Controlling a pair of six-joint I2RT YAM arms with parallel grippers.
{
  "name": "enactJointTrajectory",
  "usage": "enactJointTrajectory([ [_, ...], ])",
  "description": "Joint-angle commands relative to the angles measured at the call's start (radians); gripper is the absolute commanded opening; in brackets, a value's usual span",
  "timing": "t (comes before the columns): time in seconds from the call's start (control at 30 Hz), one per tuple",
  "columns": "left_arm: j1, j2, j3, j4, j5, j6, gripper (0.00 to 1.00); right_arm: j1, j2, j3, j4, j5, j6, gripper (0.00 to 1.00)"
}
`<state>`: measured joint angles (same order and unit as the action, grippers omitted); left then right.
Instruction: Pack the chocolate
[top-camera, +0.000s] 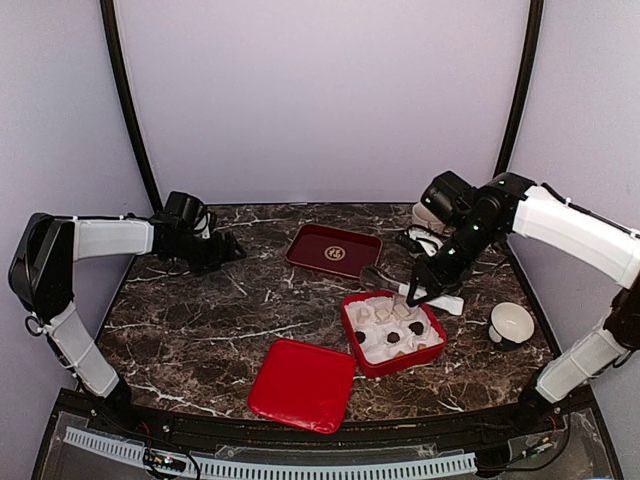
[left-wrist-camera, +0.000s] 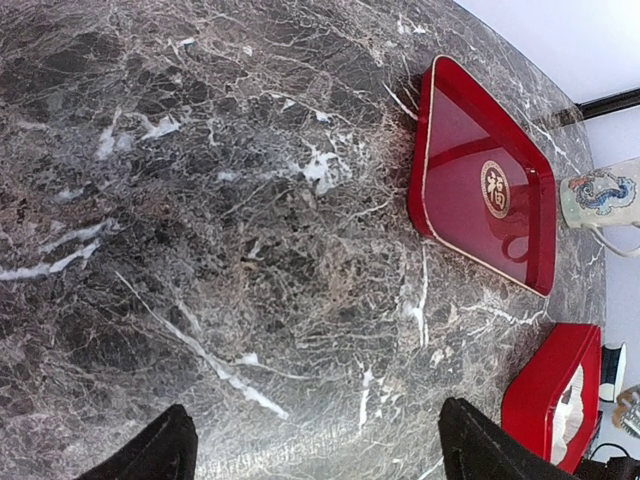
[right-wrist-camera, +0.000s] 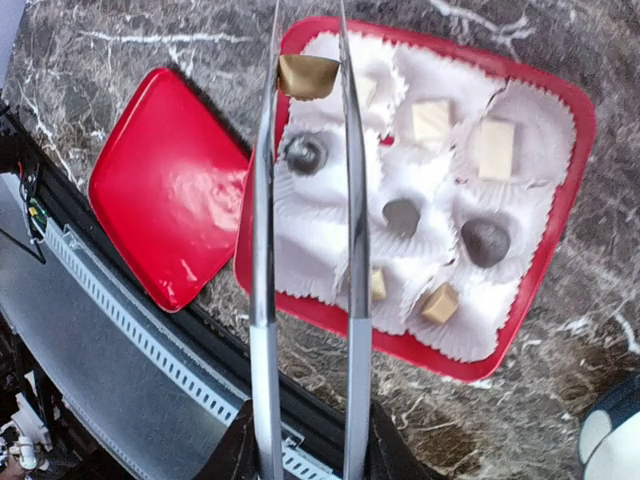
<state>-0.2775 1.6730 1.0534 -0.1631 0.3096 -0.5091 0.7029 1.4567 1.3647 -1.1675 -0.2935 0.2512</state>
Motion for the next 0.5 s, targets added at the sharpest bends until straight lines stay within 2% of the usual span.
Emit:
enactJointTrajectory([
  [0.0, 0.005, -0.050, -0.032, 0.006, 0.019, -0.007, 0.85, 0.050, -0.079, -0.075, -0.034, -0.089, 0.075, 0.20],
  [0.17, 0.006, -0.063, -0.050, 0.013, 0.022, -0.014, 0.85, 0.071, -0.137, -0.159, -0.060, -0.128, 0.089, 0.20],
  [0.47, 0.006, -0.066, -0.047, 0.006, 0.017, -0.014, 0.85, 0.101, -0.125, -0.247, -0.075, -0.128, 0.083, 0.21],
])
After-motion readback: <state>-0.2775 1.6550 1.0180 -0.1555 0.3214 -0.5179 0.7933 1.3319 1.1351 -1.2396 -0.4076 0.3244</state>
